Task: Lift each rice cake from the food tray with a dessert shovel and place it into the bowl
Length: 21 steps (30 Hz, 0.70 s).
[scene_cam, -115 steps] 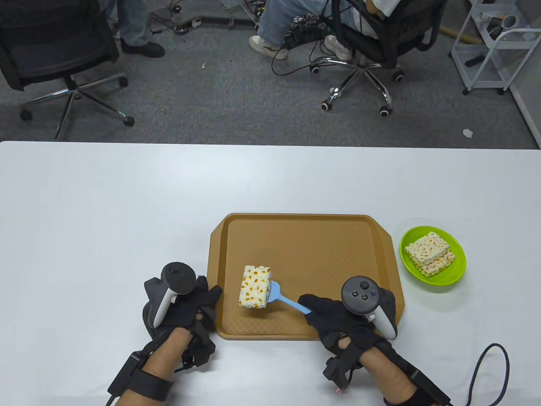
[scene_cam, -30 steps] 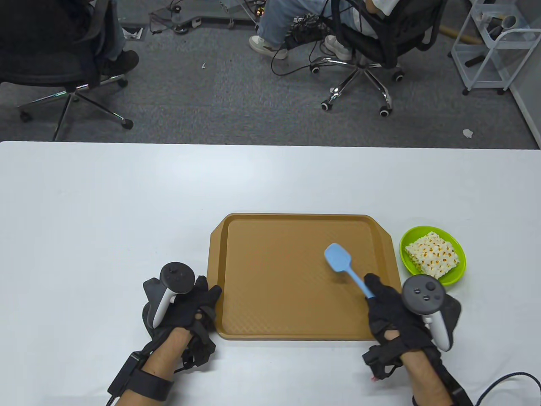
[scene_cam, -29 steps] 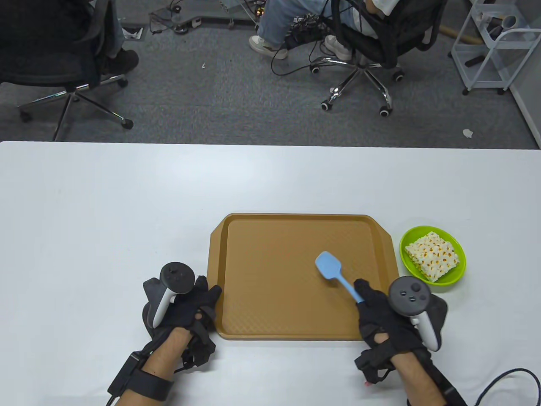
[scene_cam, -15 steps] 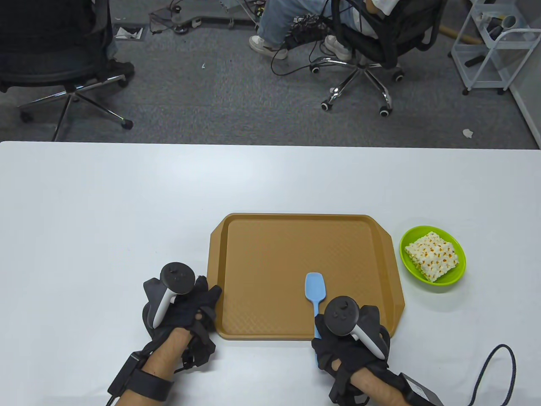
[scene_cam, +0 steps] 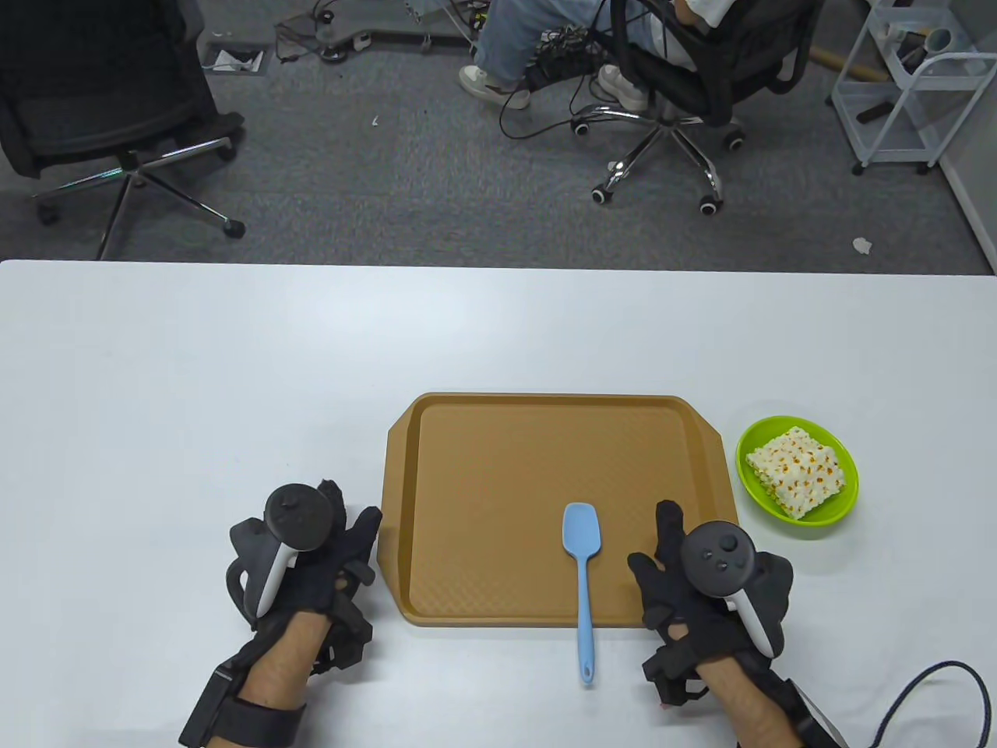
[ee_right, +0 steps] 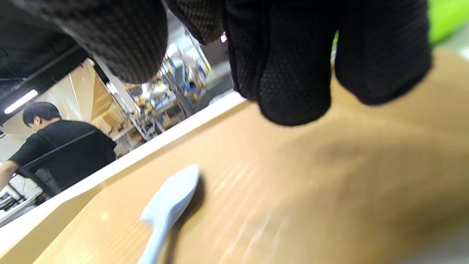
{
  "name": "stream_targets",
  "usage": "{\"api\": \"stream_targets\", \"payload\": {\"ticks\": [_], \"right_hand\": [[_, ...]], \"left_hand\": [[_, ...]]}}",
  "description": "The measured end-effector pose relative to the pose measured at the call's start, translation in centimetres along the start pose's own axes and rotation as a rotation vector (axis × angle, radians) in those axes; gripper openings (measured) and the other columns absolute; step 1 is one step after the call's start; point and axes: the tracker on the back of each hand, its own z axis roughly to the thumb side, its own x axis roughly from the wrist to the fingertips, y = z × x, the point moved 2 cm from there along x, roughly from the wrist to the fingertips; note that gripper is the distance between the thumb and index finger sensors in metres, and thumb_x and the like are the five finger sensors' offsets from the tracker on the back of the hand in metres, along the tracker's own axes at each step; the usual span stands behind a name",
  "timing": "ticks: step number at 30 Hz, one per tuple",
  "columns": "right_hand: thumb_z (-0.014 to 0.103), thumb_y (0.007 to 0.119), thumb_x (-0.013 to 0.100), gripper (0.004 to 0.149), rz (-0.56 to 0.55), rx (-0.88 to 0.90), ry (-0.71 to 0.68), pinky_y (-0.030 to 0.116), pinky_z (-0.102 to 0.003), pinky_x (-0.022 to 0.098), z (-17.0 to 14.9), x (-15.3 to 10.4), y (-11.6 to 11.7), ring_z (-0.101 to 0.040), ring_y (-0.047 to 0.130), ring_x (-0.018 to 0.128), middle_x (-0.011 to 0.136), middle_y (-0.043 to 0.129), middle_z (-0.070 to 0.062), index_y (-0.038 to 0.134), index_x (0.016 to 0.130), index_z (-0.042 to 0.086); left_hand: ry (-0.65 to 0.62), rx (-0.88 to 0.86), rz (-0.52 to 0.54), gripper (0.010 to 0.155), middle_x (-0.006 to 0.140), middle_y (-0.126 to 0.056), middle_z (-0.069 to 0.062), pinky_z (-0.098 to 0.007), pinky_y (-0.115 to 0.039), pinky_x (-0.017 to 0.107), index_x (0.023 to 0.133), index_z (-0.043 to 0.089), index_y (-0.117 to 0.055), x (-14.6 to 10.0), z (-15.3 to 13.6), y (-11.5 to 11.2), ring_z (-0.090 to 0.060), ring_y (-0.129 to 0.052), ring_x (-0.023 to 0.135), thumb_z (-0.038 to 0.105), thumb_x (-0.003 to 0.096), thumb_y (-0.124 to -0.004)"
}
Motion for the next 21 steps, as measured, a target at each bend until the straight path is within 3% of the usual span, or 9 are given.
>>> {"api": "stream_targets", "payload": {"ticks": [3, 7, 11, 21], "right_hand": [[0.052, 0.074, 0.036, 0.076, -0.084, -0.198, -0.09, 0.069, -0.062, 0.062, 0.0, 0.8, 0.1, -0.041, 0.079, 0.087, 0.103, 0.065, -0.013, 0.047, 0.102, 0.025], [0.059, 0.07, 0.034, 0.082, -0.008, -0.353, -0.185, 0.045, -0.067, 0.07, -0.1, 1.6, 1.5, -0.045, 0.043, 0.105, 0.114, 0.04, -0.008, 0.038, 0.104, 0.031], [0.064, 0.065, 0.033, 0.087, 0.256, -0.317, -0.146, 0.031, -0.068, 0.068, -1.0, 2.0, 3.9, -0.051, 0.022, 0.103, 0.115, 0.022, -0.006, 0.028, 0.105, 0.032], [0.063, 0.066, 0.033, 0.086, 0.216, -0.336, -0.155, 0.031, -0.068, 0.068, -0.7, 1.4, 4.3, -0.051, 0.024, 0.103, 0.114, 0.023, -0.007, 0.028, 0.104, 0.032]], "left_hand": [[-0.061, 0.059, -0.007, 0.089, 0.113, -0.054, -0.019, -0.069, -0.055, 0.069, 0.108, 0.022, -0.041, 0.1, 0.3, -0.2, -0.049, -0.056, 0.104, 0.07, 0.0395, -0.07], [-0.073, 0.207, -0.038, 0.095, 0.122, -0.032, -0.01, -0.076, -0.026, 0.072, 0.109, 0.029, -0.031, 0.6, 0.2, -1.2, -0.047, -0.024, 0.111, 0.078, 0.036, -0.066], [-0.037, 0.25, -0.113, 0.096, 0.123, -0.025, -0.01, -0.076, -0.018, 0.07, 0.11, 0.031, -0.029, 1.2, -0.4, -2.4, -0.048, -0.015, 0.11, 0.079, 0.0351, -0.067], [-0.024, 0.274, -0.111, 0.094, 0.122, -0.024, -0.009, -0.076, -0.02, 0.07, 0.109, 0.034, -0.031, 1.5, -0.6, -3.0, -0.049, -0.017, 0.109, 0.079, 0.0349, -0.067]]}}
